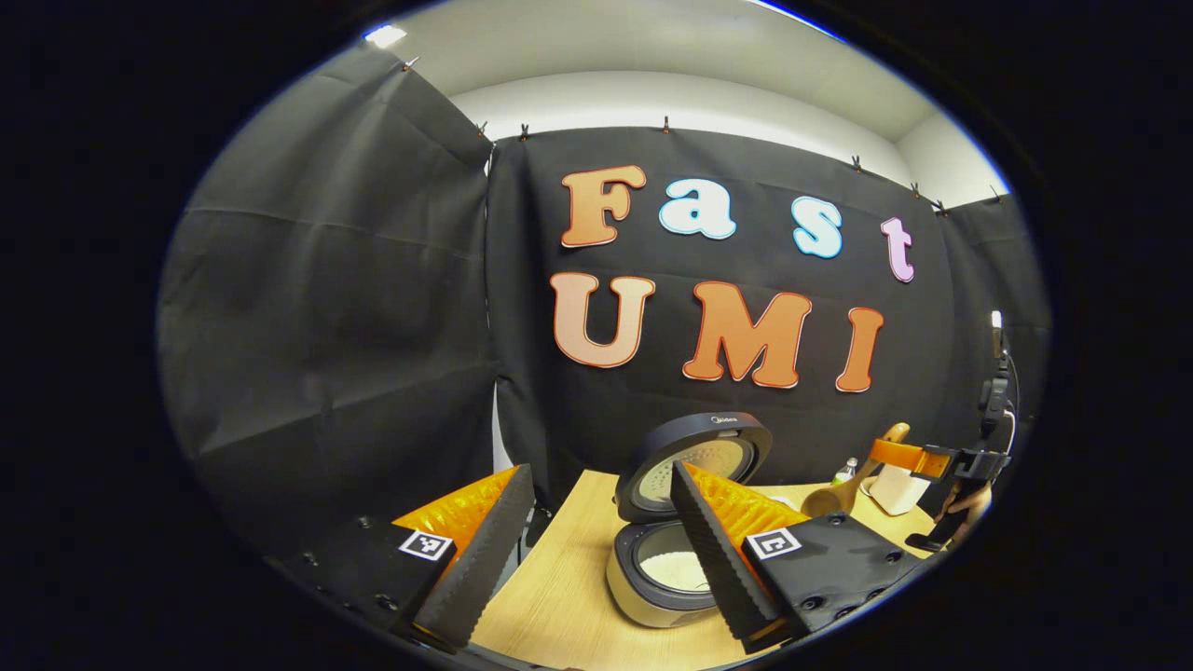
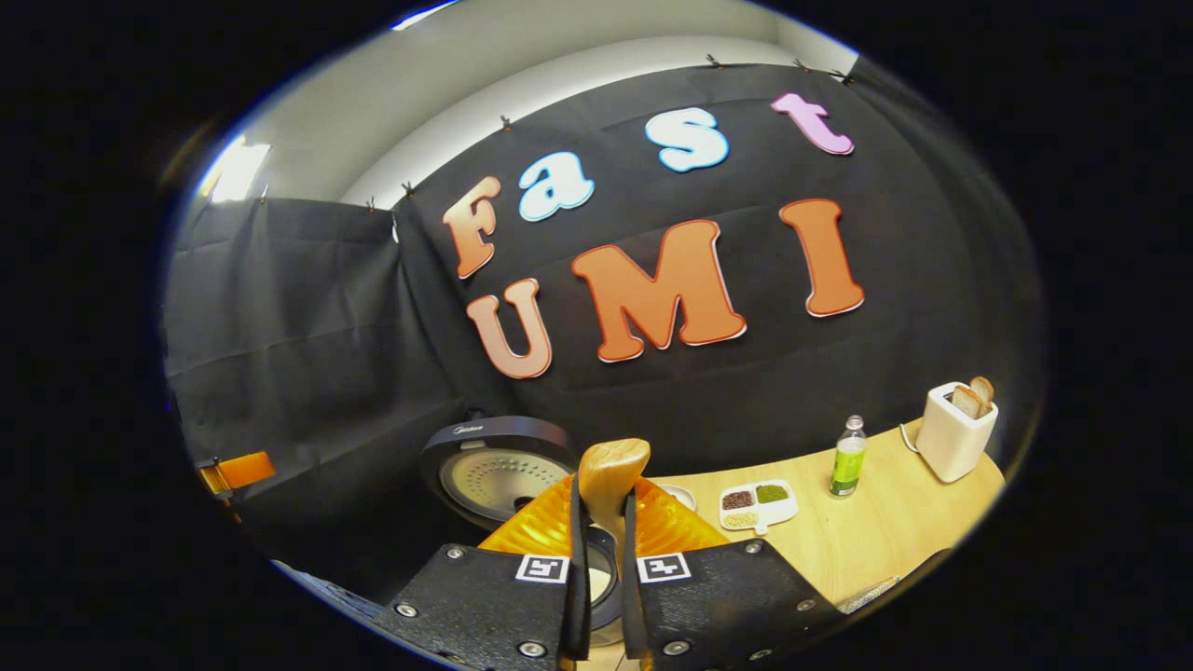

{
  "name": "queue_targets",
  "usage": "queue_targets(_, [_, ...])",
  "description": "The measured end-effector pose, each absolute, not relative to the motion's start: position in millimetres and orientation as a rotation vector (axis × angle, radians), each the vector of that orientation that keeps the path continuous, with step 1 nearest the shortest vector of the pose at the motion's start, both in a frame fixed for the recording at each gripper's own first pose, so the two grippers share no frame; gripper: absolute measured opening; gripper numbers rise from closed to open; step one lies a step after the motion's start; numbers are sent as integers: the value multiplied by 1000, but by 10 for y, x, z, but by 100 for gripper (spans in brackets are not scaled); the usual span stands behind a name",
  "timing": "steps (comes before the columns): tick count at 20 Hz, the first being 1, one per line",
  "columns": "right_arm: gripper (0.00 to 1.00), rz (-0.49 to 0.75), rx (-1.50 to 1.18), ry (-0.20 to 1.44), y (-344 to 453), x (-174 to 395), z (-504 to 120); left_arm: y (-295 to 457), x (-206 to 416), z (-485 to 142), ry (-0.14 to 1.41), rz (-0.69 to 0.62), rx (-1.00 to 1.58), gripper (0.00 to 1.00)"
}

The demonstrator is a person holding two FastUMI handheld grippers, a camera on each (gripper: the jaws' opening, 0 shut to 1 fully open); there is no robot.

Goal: Close the left gripper, press the button to open the rice cooker; take a wooden spoon from the chopstick holder with the right hand, scoop a spoonful of rice and pour it into the rice cooker, then put the wooden spoon back into the chopstick holder.

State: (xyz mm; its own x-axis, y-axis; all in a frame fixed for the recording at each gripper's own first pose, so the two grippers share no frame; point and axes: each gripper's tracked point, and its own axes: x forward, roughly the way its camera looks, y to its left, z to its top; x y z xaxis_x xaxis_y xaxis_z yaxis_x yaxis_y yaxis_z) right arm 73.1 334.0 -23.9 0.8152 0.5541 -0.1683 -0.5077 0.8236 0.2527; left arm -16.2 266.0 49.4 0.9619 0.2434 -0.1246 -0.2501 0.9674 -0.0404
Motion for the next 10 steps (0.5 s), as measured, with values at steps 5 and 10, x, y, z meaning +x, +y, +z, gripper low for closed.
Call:
queue_targets(5, [12, 437, 234, 240, 2576, 784, -267, 2487, -80, 511, 106, 223, -66, 99])
queue_targets(10, [13, 309, 250, 246, 1868, 750, -375, 2258, 63, 551, 88, 194, -65, 96])
